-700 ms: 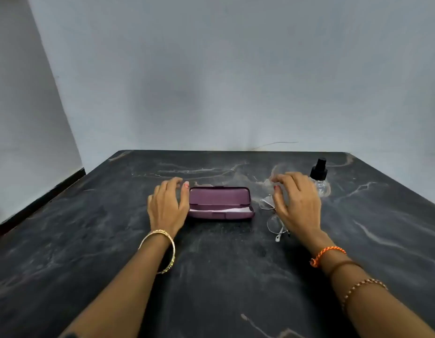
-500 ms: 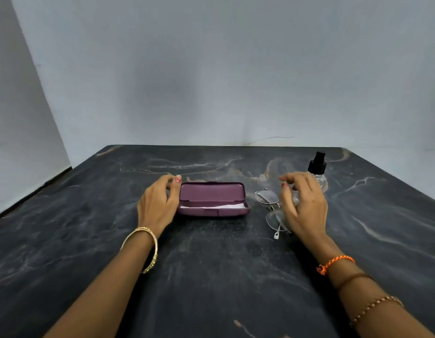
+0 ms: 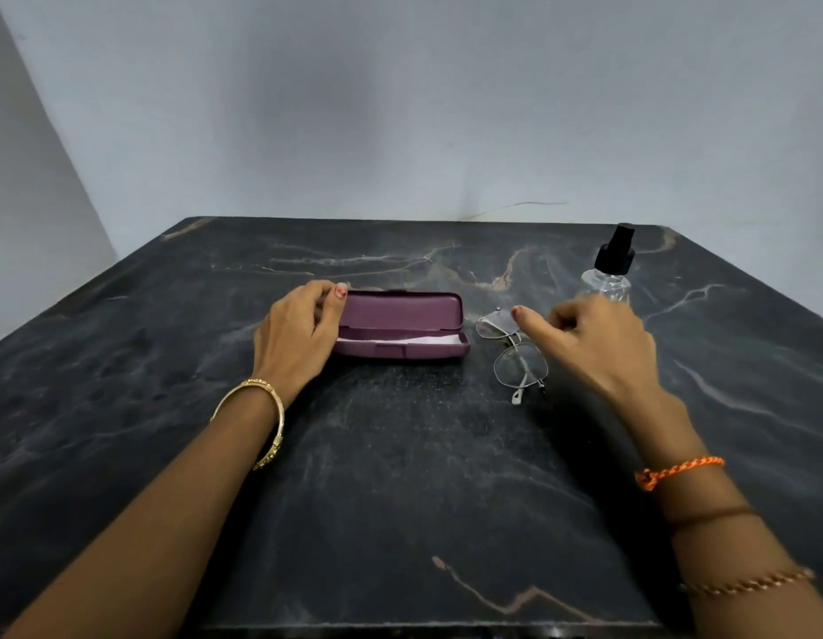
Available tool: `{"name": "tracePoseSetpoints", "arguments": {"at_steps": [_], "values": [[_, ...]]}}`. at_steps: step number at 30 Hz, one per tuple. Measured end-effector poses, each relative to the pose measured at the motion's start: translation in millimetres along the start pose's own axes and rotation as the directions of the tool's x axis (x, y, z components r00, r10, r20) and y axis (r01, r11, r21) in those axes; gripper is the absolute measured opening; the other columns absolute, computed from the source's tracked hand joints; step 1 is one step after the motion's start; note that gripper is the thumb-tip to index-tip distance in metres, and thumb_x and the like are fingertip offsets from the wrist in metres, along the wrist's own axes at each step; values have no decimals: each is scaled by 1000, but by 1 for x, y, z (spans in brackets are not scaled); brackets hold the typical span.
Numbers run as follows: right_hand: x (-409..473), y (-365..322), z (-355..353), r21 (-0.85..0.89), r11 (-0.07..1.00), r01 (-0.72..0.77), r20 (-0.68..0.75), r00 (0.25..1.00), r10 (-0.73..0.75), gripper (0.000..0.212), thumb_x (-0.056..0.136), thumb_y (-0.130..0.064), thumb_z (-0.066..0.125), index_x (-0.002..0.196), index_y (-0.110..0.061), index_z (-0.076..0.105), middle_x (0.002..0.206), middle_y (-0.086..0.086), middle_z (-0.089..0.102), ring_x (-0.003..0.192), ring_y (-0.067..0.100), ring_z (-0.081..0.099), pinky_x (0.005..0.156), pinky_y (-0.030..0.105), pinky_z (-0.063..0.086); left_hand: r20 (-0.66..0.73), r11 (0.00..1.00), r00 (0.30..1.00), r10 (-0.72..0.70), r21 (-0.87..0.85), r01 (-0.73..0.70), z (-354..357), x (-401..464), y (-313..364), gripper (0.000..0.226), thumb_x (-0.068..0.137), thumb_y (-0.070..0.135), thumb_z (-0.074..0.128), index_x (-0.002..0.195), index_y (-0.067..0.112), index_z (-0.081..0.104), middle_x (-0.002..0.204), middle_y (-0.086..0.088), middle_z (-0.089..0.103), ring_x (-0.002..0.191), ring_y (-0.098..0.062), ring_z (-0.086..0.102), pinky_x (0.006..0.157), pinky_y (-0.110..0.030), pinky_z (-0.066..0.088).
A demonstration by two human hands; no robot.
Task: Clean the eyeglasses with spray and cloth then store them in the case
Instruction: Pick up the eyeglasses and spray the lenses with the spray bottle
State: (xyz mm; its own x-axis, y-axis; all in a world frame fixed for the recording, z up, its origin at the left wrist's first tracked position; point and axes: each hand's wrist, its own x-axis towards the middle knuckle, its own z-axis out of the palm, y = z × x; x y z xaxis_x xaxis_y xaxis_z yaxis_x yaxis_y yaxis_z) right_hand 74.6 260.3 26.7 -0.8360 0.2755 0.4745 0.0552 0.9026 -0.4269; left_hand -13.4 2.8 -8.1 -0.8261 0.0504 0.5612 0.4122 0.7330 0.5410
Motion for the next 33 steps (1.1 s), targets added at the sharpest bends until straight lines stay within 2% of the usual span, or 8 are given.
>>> {"name": "tracePoseSetpoints", "arguments": {"at_steps": [3,6,11,15,18,23,26,33], "values": [[0,7,-12,-18,997,74,244,968,-67,72,50,-83,49,45,-11,42,38,-6,37,43,12,41,48,26,29,-13,999,999,51,-17,-52,1,-1,2,33,95,35,37,101,13,61,87,-1,61,78,-16,53,63,-30,38],[0,10,-14,1,993,117,432,896,-105,73,28,-82,53,50,-13,54,39,-8,47,44,7,45,53,27,36,-28,993,994,107,-40,-108,1,-1,5,29,96,29,41,104,9,61,96,-7,64,87,-20,57,71,-35,45],[4,13,-10,76,994,81,400,910,-105,49,42,-58,78,59,-15,64,39,-11,53,41,2,49,51,25,38,-39,986,987,156,-55,-158,0,-3,9,32,93,30,40,107,8,61,98,-10,65,90,-24,58,74,-42,50],[5,14,-8,253,966,-61,426,903,-54,28,54,-31,85,56,-11,65,51,4,69,38,4,53,52,22,45,-47,980,983,179,-79,-182,-1,-4,12,33,92,29,40,107,8,60,98,-9,64,89,-22,57,73,-43,50],[6,16,-7,387,893,-231,387,919,70,24,60,-19,83,51,-12,62,39,0,62,35,9,50,41,19,42,-40,978,982,185,-87,-188,-1,-4,14,37,90,32,38,108,8,60,98,-8,64,90,-21,57,72,-42,51],[4,15,-7,692,628,-356,318,931,177,15,67,-6,77,62,-2,63,37,-4,61,36,1,58,38,10,46,-67,969,973,223,-97,-228,1,-4,15,23,93,20,47,109,7,59,100,-8,63,94,-21,57,75,-39,50],[5,10,-7,750,591,-298,211,954,213,16,71,-8,74,60,-7,63,36,-4,61,36,2,57,41,11,49,-75,962,968,239,-115,-246,1,-6,18,26,92,21,47,110,6,59,105,-9,61,99,-21,55,77,-40,52],[2,-1,-12,689,724,41,-254,948,189,20,73,-18,74,63,-30,63,54,-6,64,45,2,63,51,21,57,-160,946,949,273,-133,-294,2,-6,25,36,89,30,43,110,6,59,106,-10,57,99,-15,49,81,-26,41]]}}
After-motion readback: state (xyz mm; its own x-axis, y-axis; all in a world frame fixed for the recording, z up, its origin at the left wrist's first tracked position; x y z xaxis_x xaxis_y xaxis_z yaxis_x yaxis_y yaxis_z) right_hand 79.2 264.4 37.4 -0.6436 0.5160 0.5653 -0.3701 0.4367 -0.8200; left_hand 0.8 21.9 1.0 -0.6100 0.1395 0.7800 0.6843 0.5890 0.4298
